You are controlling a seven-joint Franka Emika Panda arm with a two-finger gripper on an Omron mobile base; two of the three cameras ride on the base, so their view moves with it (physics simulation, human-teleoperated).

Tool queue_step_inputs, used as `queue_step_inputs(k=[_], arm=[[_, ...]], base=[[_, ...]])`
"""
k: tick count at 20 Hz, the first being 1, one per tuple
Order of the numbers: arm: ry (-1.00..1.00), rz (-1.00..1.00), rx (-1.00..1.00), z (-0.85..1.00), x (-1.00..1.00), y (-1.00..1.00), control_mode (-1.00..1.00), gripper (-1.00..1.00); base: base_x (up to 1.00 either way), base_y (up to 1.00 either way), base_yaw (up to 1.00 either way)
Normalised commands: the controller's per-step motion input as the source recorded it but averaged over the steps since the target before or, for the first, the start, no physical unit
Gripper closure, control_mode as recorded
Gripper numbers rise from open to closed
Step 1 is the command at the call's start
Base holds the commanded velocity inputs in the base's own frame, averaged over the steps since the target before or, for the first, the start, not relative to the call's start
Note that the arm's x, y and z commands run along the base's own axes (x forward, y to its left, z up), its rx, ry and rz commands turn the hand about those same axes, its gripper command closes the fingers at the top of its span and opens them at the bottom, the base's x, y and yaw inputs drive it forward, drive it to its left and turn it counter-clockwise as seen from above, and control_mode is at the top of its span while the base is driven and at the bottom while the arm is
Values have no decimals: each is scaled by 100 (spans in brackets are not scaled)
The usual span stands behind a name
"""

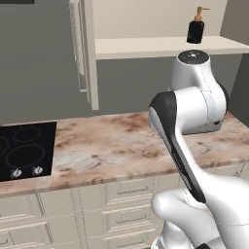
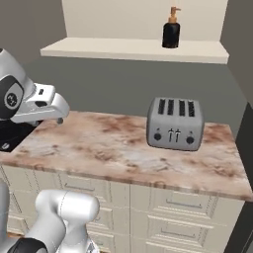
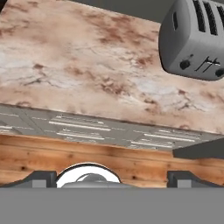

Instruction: Locate and retrieve the dish brush and soap dispenser from the cabinet. Place them next to the sink.

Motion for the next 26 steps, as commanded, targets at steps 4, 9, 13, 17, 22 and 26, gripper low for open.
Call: queue_step_inputs(k=[4, 9, 13, 17, 22, 26], arm=[[0, 0, 0, 0, 0, 0, 100, -100], [0, 0, 0, 0, 0, 0, 100, -100], [0, 0, 0, 0, 0, 0, 100, -100], [0, 0, 0, 0, 0, 0, 100, -100], [0, 0, 0, 0, 0, 0, 100, -100], [0, 0, 0, 0, 0, 0, 100, -100]], base=[[43, -17, 1], [46, -33, 0], [40, -39, 0], [31, -44, 0], [37, -36, -2], [33, 1, -1]])
